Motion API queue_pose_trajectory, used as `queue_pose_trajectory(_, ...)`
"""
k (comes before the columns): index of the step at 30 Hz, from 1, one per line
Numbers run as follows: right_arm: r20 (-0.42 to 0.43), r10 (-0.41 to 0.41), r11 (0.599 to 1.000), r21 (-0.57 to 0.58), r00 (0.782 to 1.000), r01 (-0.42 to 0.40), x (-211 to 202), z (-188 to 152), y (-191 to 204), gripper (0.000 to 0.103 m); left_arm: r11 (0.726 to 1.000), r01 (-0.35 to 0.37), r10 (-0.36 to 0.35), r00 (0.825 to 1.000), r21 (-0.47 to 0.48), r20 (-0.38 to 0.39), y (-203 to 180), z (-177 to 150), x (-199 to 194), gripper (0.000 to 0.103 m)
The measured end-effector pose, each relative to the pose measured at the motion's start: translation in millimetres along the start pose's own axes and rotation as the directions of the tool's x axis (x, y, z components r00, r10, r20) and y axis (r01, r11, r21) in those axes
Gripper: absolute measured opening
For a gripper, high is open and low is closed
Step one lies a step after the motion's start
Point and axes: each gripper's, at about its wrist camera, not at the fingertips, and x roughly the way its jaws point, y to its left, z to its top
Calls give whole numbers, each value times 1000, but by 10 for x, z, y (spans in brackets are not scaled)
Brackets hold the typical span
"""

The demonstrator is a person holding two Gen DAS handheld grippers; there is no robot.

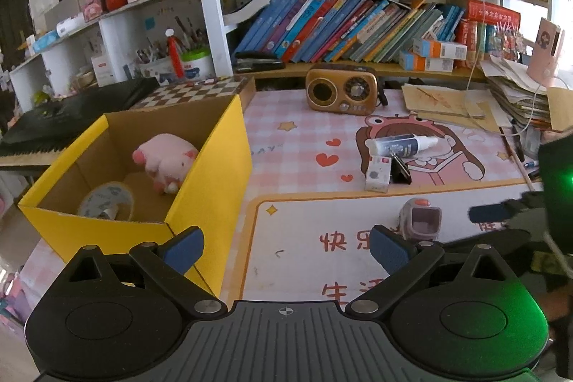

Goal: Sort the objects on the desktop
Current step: 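Close the right tool on the toy car and lift it, then grasp the small white box with the left tool while the right tool holds the toy car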

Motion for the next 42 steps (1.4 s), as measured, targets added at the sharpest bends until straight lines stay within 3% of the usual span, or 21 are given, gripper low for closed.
queue_pose_trajectory(4, 1, 24, 999, -24, 1000, -24, 155, 44, 46, 82, 1000, -3, 3, 1000, -3, -12, 3, 4, 18, 100)
queue_pose_trajectory(6, -11, 34, 999, -27, 999, -34, 228, 55, 51, 73, 1000, 0, 0, 1000, -1, -16, -9, 17, 31, 100)
queue_pose_trajectory(8, -25, 51, 998, -23, 998, -52, 278, 61, 38, 56, 1000, 6, -6, 1000, 5, -17, -32, 37, 45, 100)
queue_pose_trajectory(13, -8, 86, 996, -5, 996, -86, 251, 72, -42, 44, 999, 34, -34, 999, 14, -14, -102, 89, 104, 100)
queue_pose_trajectory(25, 54, -18, 995, 98, 998, 12, -88, 36, -596, 42, 987, 158, -158, 986, 5, -51, -392, 273, 693, 96)
queue_pose_trajectory(31, 9, -40, 991, 125, 999, 39, -117, -126, -735, 42, 979, 204, -201, 976, 28, -77, -590, 398, 1151, 80)
queue_pose_trajectory(38, -28, -34, 991, 130, 999, 38, -84, -215, -767, 42, 970, 213, -198, 972, 116, -128, -820, 508, 1628, 48)
queue_pose_trajectory(42, -36, -32, 991, 126, 999, 36, -76, -221, -766, 42, 971, 204, -186, 972, 127, -140, -871, 558, 1758, 45)
